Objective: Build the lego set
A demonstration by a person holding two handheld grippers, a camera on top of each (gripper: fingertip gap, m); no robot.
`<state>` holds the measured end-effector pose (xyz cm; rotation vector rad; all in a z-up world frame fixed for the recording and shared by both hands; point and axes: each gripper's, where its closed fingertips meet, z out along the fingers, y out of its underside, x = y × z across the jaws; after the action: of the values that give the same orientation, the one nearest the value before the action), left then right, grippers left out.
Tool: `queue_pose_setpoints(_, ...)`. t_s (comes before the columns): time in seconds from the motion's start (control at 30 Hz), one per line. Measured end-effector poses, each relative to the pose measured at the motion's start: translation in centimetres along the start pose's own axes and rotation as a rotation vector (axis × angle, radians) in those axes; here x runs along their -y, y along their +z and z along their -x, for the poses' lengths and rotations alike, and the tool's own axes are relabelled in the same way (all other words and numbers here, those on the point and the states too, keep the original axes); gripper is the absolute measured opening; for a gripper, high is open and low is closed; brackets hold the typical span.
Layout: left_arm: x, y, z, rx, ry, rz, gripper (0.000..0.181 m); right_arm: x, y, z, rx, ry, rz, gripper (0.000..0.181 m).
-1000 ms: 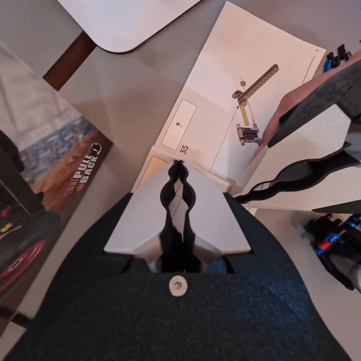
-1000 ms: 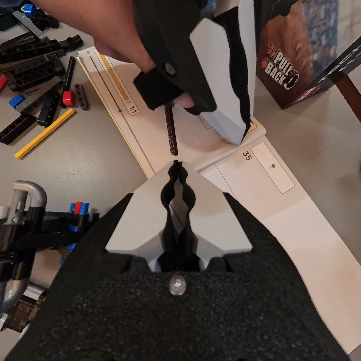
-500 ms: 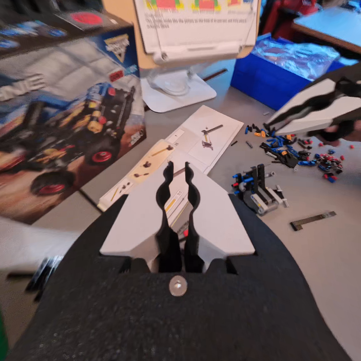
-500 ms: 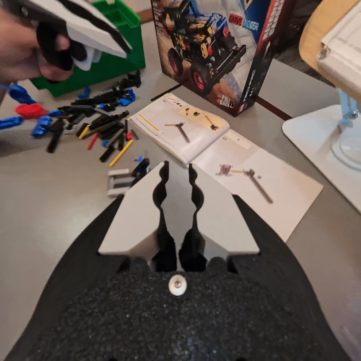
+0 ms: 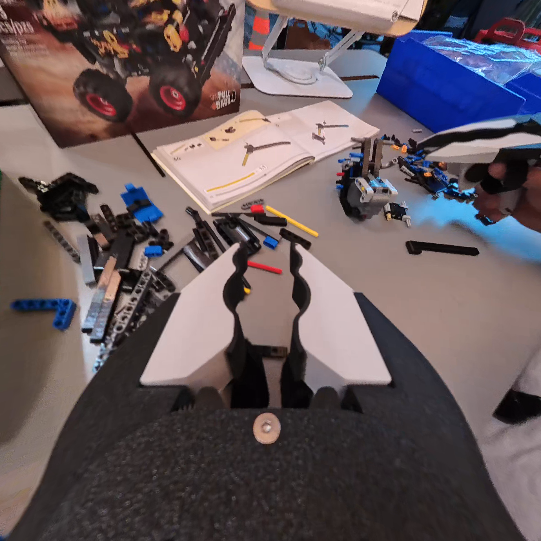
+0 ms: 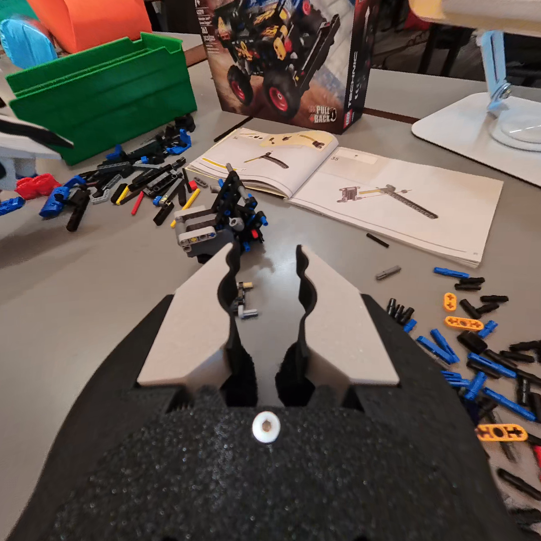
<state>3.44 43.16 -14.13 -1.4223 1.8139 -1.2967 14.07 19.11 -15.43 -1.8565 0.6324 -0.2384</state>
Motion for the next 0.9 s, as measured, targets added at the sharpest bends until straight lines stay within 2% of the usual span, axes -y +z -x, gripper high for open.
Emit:
queue_pose_setpoints(0.1, -1.1, -0.5, 0.1, 0.022, -0.005, 0.056, 0.026, 0.9, -0.6, 0.0, 0.010, 0.018, -0.059, 0.033)
queue_pose_setpoints(0.2, -2.5, -0.2, 0.3, 0.060, -0.018, 0.174, 0.025, 0.9, -0.9, -0.3, -0.003, 0.032, -0.069, 0.032)
queue_pose_setpoints(0.27, -2.6, 1.2, -1.1, 0.053, -0.026, 0.206, 0.027, 1.1, -1.1, -0.4, -0.010, 0.030, -0.080, 0.029)
queue_pose_setpoints(0.37, -1.8, 5.1, -4.1, -0.004, -0.067, 0.222, 0.029, 1.0, -1.0, -0.3, -0.005, 0.031, -0.073, 0.029)
queue_pose_setpoints(0.43, -1.6, 7.8, -3.9, 0.049, -0.087, 0.258, 0.034, 1.0, -1.0, 0.0, 0.000, 0.015, -0.072, 0.029)
queue_pose_setpoints(0.53, -2.6, 10.5, -4.8, 0.031, -0.075, 0.369, 0.032, 1.0, -1.1, 0.3, -0.007, -0.018, -0.071, 0.028)
queue_pose_setpoints(0.6, -3.1, 11.3, -5.3, 0.031, -0.049, 0.418, 0.031, 1.0, -1.2, 0.4, -0.007, -0.027, -0.075, 0.028)
queue_pose_setpoints(0.77, -2.8, 12.2, -4.2, 0.123, -0.011, 0.443, 0.030, 1.3, -1.4, 0.8, 0.046, 0.024, -0.094, 0.027)
queue_pose_setpoints(0.9, -3.5, 12.7, -2.9, 0.182, 0.046, 0.508, 0.026, 1.5, -1.6, 1.2, 0.085, 0.065, -0.105, 0.027)
